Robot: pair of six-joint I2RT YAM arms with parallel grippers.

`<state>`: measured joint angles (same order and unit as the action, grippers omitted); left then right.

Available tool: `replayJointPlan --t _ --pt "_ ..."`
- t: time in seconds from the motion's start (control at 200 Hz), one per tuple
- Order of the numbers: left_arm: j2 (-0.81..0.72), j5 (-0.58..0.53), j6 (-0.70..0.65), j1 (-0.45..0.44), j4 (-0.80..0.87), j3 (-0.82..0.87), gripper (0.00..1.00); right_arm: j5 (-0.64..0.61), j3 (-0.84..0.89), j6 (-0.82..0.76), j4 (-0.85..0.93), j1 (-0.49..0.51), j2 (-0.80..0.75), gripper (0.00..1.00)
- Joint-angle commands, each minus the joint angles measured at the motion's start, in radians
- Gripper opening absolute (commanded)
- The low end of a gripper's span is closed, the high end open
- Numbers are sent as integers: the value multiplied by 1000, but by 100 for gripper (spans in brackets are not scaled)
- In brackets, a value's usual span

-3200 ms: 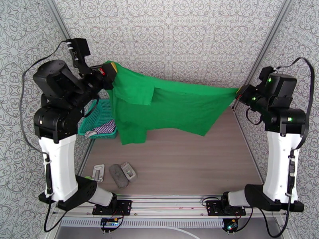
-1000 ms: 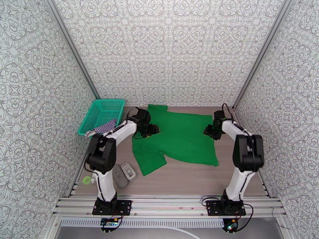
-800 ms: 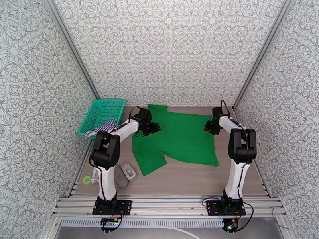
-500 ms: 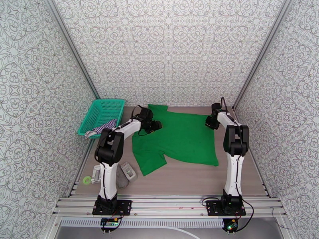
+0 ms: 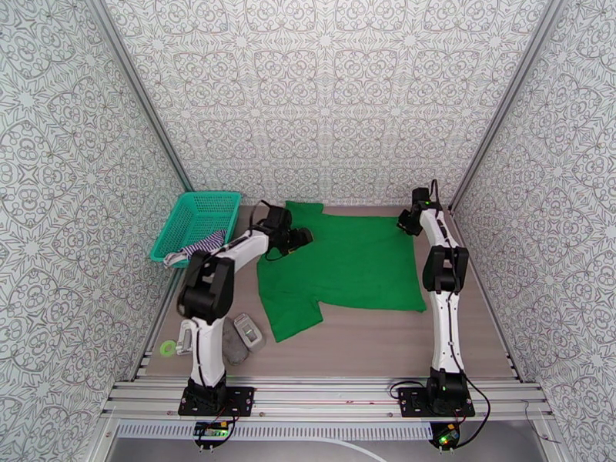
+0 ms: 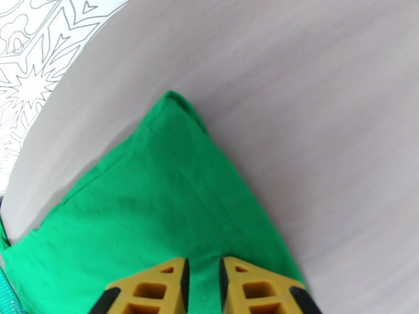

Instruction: Fold and stack the mixed laundry pile

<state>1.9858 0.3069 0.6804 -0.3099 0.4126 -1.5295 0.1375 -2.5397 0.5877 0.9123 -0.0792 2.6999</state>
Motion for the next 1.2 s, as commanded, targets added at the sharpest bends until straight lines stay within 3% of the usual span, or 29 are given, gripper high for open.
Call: replayJointPlan --t 0.0,0.12,0.3,0.425,0.545,0.78,1.195 --pt "-152 -100 8 12 185 72 75 68 -14 -2 -34 -9 -56 26" --pt "-288 -152 68 18 307 227 73 79 187 -34 -98 -9 -244 31" --pt "-468 -164 151 31 344 456 74 83 749 -51 -266 -9 -640 33" --pt "-495 -167 176 26 333 543 70 98 1071 -55 -304 -8 -843 32" --pt "-460 -167 214 -14 300 581 66 107 1274 -70 -300 -8 -962 30" --pt "-425 -214 307 -96 306 626 66 86 1418 -75 -257 -8 -1094 30" --pt "-394 -200 275 -100 252 741 63 82 1497 -70 -194 -9 -1175 28"
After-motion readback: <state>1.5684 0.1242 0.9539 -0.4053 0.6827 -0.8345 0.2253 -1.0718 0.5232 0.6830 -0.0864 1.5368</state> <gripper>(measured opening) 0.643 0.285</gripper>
